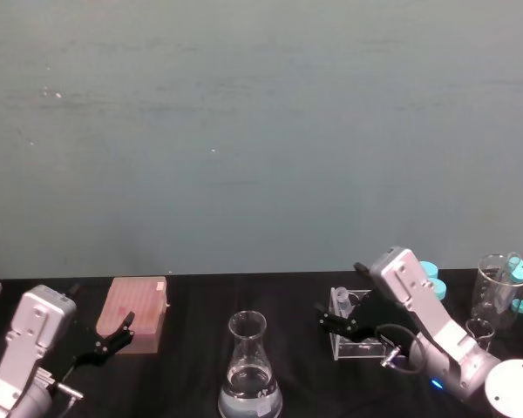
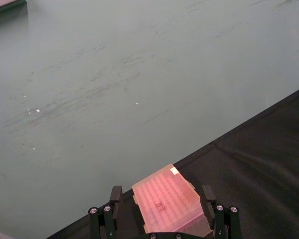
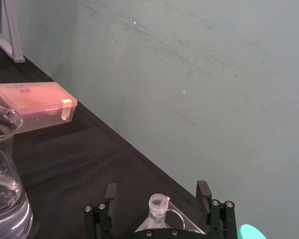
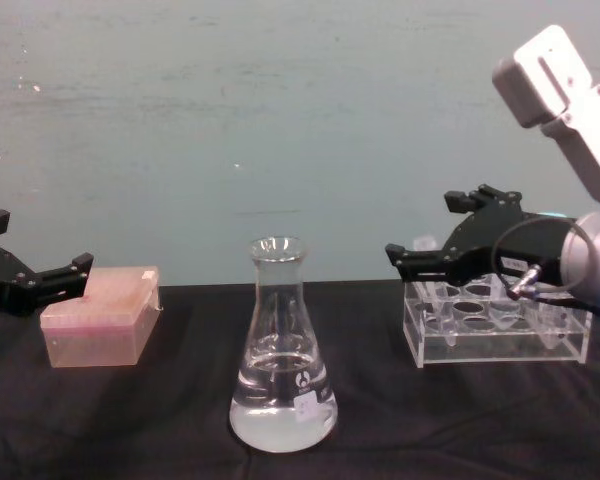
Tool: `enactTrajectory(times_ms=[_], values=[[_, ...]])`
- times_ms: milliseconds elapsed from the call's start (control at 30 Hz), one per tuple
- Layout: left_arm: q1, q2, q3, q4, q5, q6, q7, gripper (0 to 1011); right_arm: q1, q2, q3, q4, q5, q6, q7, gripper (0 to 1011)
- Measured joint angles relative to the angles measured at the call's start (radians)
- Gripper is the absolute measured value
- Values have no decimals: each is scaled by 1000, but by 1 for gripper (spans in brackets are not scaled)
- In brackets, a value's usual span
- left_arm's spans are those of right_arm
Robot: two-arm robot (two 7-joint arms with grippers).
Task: Pour the liquid from the test tube into the beaker using one hand.
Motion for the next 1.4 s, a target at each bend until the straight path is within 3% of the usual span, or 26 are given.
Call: enactTrajectory(times_ms=[633,1400], values=[[0,0,0,0,0,0,0,1000,27,-70,28,99,-55,41,-2,1004],[0,0,0,0,0,0,0,1000,19,-85,46,117,-76,37,11,1000]])
